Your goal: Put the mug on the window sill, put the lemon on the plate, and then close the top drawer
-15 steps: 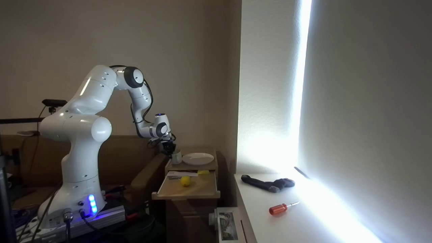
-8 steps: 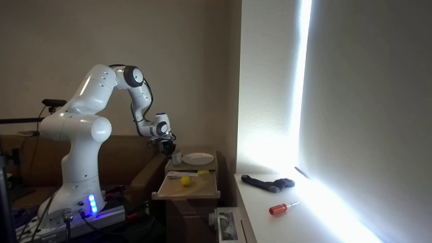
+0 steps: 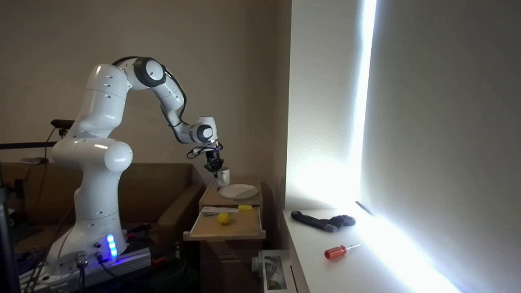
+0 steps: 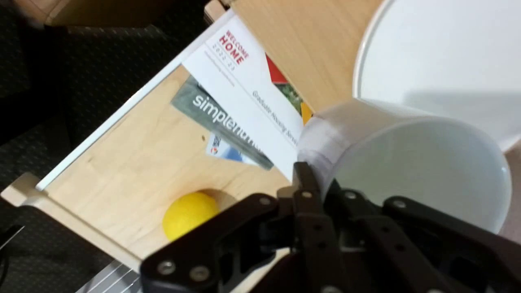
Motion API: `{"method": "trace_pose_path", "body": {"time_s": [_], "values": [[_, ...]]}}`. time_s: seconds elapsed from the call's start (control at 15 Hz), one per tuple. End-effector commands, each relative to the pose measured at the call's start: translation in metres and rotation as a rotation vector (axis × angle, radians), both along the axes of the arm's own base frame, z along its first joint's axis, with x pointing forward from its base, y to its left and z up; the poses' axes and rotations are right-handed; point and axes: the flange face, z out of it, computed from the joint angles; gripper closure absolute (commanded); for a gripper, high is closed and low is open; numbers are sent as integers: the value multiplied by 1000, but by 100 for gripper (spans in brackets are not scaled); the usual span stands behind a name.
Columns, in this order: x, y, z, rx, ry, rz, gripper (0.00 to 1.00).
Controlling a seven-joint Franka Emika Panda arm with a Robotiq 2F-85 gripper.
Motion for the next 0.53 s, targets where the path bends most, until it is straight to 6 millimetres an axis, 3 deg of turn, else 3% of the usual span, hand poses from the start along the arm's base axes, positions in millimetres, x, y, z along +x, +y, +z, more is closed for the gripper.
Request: {"method": "trace_pose_path", "body": {"time_s": [0.0, 0.27, 0.33, 0.47], "values": [[-17, -84, 33, 105, 54, -154, 99], [-39, -192, 58, 303, 70, -273, 99], [-19, -162, 41, 224, 79, -268, 95], [-29, -199, 52, 272, 71, -285, 95]]}}
